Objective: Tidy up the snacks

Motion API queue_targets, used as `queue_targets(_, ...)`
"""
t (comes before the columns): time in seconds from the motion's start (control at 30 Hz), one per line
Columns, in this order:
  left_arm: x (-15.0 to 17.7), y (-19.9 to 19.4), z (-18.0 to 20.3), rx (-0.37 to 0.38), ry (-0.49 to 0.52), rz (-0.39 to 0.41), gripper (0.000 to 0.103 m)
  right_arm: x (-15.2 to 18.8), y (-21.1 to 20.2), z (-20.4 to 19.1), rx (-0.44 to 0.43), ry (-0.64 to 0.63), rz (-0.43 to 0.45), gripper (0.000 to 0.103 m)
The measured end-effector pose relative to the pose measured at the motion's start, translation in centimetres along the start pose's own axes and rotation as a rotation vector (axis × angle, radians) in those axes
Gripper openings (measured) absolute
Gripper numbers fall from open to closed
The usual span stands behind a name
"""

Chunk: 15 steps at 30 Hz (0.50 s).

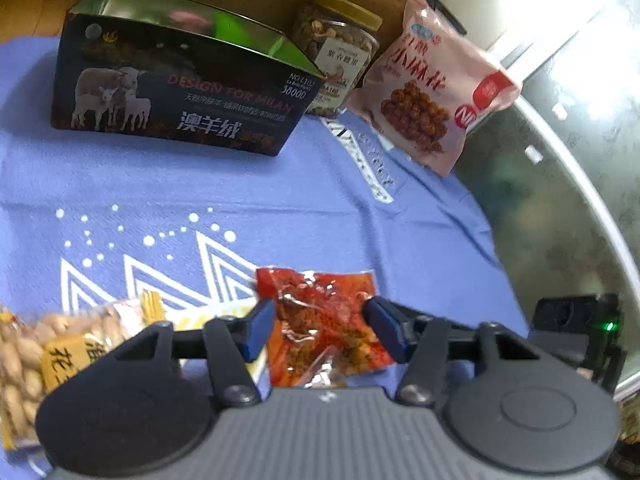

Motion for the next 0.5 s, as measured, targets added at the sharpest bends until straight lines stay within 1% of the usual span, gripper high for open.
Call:
queue_targets(0.03,0.1,-0.2,0.0,0.023,-0.007,0.000,0.021,0.1,0.0,-0.1,0.015,-0.006,0.003,0.039)
queue_targets(0.07,0.1,-0.2,0.1,0.060,-0.019,-0.008,0.003,0.1,0.0,-0.2,0.020,-0.016,0.006,0.037)
queue_targets(0.1,0.3,0.2,0.4,0.090,-0.036,-0.033,0.003,0.2,0.0,-0.3,0.025,-0.028,0.008,0.036)
queue_targets(0.13,0.5,0.5,0.4,0.088,-0.040,-0.047,0.003,0.3,0.0,-0.3,0.028,-0.039,0.010,0.027)
queue_targets(0.17,0.7,0.9,0.6,0.071,-0.031,-0.049,0.003,0.5,0.1,-0.2,0.029,-0.038,-0.005,0.013)
queue_targets(0.23,0.6,0.8,0.8,0.055,-0.015,-0.040,0.003,0.8,0.3,-0.2,0.046,-0.047,-0.022,0.007)
queue_targets(0.27,0.4,0.5,0.7,0.058,-0.015,-0.032,0.004,0.8,0.2,-0.3,0.055,-0.062,-0.021,0.007)
queue_targets(0.33,-0.4,-0.8,0.2,0.047,-0.019,0.008,0.006,0.8,0.1,-0.4,0.044,-0.058,-0.018,0.006)
queue_targets(0.37,-0.7,-1.3,-0.2,0.032,-0.017,0.027,0.014,0.8,0.0,-0.3,0.043,-0.041,-0.012,0.003)
queue_targets(0.4,-1.1,-1.9,-0.7,0.012,-0.017,0.046,0.021,0.6,-0.3,0.0,0.032,-0.007,0.002,0.003)
queue_targets(0.47,-1.4,-2.5,-1.7,-0.013,-0.033,0.056,0.060,0.0,-1.0,0.6,-0.020,0.093,0.051,0.003)
queue_targets(0.5,-1.4,-2.7,-2.1,-0.018,-0.045,0.053,0.065,-0.3,-1.4,0.9,-0.042,0.146,0.076,0.003)
Point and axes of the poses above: each gripper's, at about its wrist camera, not at the fingertips, and y roughly the way its jaws point, z to its right, x to its underside, the point moved 7 cm from there along y, roughly the way its jaws point, and after that the axes turned 12 degrees about -x, right-handed, at the moved point
